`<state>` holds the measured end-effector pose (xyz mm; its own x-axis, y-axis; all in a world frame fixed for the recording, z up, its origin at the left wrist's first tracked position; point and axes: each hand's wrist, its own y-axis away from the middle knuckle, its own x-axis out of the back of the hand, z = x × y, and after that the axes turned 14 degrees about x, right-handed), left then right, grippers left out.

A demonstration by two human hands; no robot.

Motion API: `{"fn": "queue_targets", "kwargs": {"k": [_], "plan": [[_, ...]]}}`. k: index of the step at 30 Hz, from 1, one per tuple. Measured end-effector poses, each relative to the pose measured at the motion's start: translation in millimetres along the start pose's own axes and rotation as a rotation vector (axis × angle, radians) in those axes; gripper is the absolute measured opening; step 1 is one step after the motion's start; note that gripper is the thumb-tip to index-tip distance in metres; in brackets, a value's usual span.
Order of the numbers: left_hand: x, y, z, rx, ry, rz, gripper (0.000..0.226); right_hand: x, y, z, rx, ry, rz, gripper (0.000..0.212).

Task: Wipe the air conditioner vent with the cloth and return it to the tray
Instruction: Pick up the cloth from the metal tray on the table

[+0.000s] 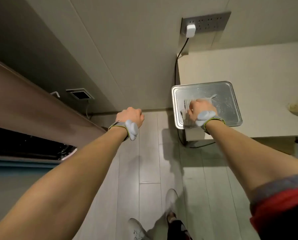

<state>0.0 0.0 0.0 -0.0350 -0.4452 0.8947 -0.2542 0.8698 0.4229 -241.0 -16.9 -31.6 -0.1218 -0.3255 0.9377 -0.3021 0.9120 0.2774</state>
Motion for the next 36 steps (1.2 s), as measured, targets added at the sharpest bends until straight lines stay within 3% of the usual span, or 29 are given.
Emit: {"fn": "queue_targets", "kwargs": {"k": [6,11,15,19,23,26,30,36], "plan": [[-18.1,-5.8,18.8,0.018,-0.049,-0.071,0.033,-21.9,-7.9,18.2,0.005,-0.064,-0.141,0.034],[-23.9,-5.9,24.1,0.028,-0.056,-0.079,0.033,-41.9,-8.3,25.9,-0.002,-0.135,-0.234,0.047],[-24.9,-7.5,25.6,0.026,-0.068,-0.073,0.034,-46.8,-7.4,27.9,0.022,-0.133,-0.206,0.061],[-26.6,-8.9,21.7,0.041,-0.063,-0.076,0.034,-43.9,-8.4,23.5,0.057,-0.034,-0.198,0.068],[-28.8,-5.4,11.7,0.049,-0.062,-0.070,0.035,-37.9,-16.8,19.3,0.074,0.104,-0.266,0.063],[-26.2,0.5,-2.6,0.074,-0.050,-0.070,0.034,-31.8,-21.3,6.7,0.037,0.078,-0.209,0.057],[-12.4,12.0,-27.9,0.087,-0.023,-0.032,0.034,-17.7,-24.1,-18.5,0.090,-0.164,-0.011,0.029],[25.5,40.5,-84.4,0.178,0.016,0.066,0.033,32.8,-18.9,-86.8,0.100,-0.489,0.120,0.026]]}}
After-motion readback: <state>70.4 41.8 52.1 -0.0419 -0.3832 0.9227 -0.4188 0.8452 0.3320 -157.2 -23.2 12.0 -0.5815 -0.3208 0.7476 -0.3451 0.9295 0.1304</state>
